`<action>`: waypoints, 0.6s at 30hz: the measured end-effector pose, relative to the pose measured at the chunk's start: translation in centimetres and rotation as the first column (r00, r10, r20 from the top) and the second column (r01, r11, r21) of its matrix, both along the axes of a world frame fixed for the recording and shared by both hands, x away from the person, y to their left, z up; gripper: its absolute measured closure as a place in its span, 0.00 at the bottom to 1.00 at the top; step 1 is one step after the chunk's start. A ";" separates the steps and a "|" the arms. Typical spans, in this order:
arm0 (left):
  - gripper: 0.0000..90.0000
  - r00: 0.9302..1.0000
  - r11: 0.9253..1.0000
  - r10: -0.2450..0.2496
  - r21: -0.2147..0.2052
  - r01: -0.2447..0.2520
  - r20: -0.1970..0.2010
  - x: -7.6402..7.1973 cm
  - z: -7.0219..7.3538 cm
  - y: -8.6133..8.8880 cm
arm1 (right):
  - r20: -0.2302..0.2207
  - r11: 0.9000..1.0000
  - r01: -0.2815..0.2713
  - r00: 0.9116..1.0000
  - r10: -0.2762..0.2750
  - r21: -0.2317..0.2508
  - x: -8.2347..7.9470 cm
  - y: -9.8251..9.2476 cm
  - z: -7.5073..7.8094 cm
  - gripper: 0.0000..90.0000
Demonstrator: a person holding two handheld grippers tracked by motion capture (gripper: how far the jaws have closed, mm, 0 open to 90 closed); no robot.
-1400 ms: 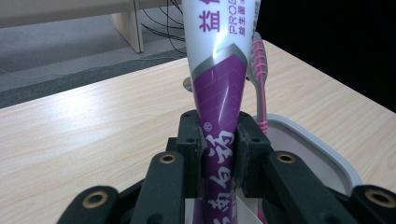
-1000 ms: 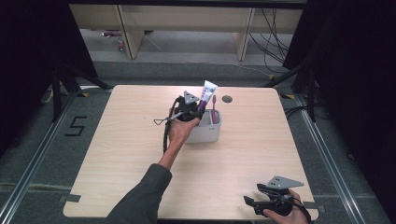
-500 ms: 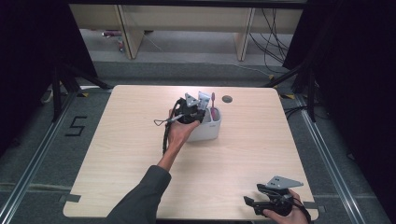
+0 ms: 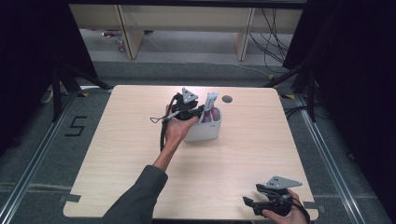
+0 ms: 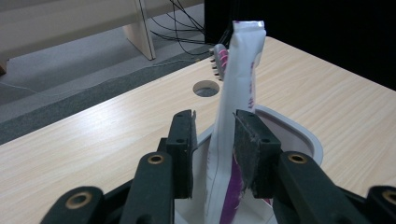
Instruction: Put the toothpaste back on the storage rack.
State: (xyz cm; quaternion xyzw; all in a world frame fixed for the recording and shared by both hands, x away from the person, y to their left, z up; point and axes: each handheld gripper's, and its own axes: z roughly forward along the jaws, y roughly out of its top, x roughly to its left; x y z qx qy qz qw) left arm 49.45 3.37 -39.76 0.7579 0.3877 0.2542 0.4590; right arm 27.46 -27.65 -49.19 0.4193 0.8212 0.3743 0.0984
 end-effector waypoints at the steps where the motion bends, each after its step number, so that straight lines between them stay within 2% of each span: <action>1: 0.75 1.000 1.000 0.005 -0.012 -0.005 0.004 -0.1 0.1 0.0 | 0.001 1.000 -0.003 1.000 0.003 0.006 0.0 0.0 0.0 0.30; 4: 0.75 1.000 1.000 -0.001 -0.015 0.001 0.000 -0.1 0.1 0.1 | 0.001 1.000 -0.003 1.000 0.003 0.005 0.0 0.0 0.0 0.30; 6: 0.74 1.000 1.000 -0.009 0.002 0.009 -0.002 -0.2 0.2 0.3 | 0.001 1.000 -0.003 1.000 0.003 0.005 0.1 0.0 0.0 0.30; 10: 0.73 1.000 1.000 -0.002 -0.030 0.002 -0.010 -0.3 0.3 0.5 | -0.003 1.000 -0.004 1.000 0.004 0.005 0.0 0.0 0.0 0.30; 12: 0.72 1.000 1.000 0.001 -0.032 -0.001 -0.010 -0.5 0.4 0.6 | 0.003 1.000 0.000 1.000 0.000 -0.001 0.0 0.0 0.0 0.30; 13: 0.71 1.000 1.000 -0.006 -0.018 0.005 -0.014 -0.5 0.5 0.7 | 0.003 1.000 0.000 1.000 0.000 -0.002 0.0 0.0 0.0 0.30; 15: 0.69 1.000 0.999 -0.001 -0.036 0.000 -0.020 -0.7 0.6 0.8 | -0.001 1.000 0.000 1.000 0.000 -0.008 0.0 -0.1 0.1 0.30; 18: 0.68 1.000 0.999 0.000 -0.035 -0.001 -0.024 -0.7 0.6 0.9 | 0.003 1.000 -0.001 1.000 0.001 0.004 0.0 0.0 0.0 0.30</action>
